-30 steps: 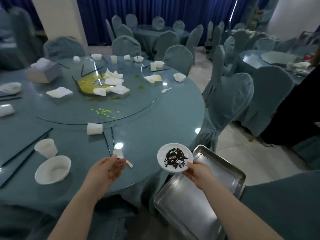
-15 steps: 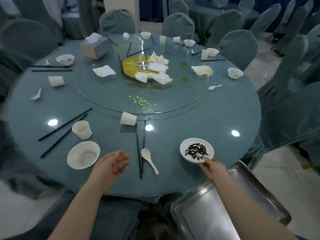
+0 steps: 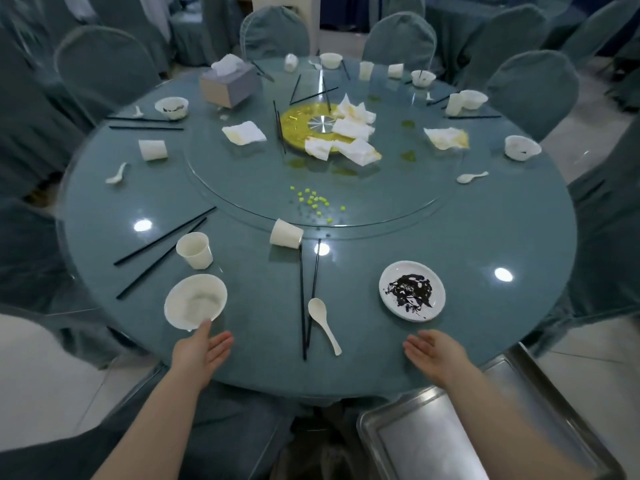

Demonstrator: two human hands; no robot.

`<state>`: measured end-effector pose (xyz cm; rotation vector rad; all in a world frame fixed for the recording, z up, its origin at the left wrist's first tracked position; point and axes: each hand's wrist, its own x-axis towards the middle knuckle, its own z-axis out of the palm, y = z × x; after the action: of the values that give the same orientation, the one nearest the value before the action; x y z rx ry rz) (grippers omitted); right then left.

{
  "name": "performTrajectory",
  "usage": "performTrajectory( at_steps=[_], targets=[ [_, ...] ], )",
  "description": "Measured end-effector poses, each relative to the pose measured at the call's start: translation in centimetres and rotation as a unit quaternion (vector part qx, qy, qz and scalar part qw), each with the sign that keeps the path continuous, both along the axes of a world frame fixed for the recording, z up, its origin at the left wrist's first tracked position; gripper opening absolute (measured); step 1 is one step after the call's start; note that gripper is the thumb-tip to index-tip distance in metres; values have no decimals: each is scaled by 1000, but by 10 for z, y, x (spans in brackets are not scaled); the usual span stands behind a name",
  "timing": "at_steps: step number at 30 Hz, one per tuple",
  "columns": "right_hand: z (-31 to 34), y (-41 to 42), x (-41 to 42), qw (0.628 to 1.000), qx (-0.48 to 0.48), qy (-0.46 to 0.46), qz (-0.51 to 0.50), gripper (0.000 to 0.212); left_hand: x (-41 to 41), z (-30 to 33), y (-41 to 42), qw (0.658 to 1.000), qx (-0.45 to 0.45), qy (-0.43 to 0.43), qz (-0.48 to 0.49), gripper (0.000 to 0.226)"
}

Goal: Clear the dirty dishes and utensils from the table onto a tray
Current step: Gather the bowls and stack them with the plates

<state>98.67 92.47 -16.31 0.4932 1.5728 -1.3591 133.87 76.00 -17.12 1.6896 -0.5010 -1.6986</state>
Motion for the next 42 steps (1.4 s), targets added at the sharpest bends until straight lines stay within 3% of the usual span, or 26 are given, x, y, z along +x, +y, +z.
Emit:
performTrajectory(
  at_steps=[7, 13, 19, 22, 32, 37, 42],
  targets=[
    [20, 18, 25, 997, -36, 26, 68, 11, 11, -14, -19, 1000, 8, 2, 27, 42],
    [28, 37, 55, 992, -67, 43, 102, 13, 19, -4, 14, 1000, -14, 10, 2, 45],
    [49, 44, 92, 980, -80, 68, 167, 13, 45, 31, 67, 997, -57, 52, 2, 18],
    [63, 50, 117, 969, -111, 75, 207, 12, 68, 53, 95, 993, -84, 86, -5, 19],
    [102, 85, 248, 902, -182, 86, 383, 16, 151, 127, 219, 970, -171, 162, -54, 35],
    [137, 68, 328, 854, -231, 101, 455, 18, 215, 147, 233, 966, -195, 169, -22, 30],
    [162, 25, 446, 796, -303, 67, 519, 17, 315, 154, 222, 960, -216, 174, 16, 40]
  ],
)
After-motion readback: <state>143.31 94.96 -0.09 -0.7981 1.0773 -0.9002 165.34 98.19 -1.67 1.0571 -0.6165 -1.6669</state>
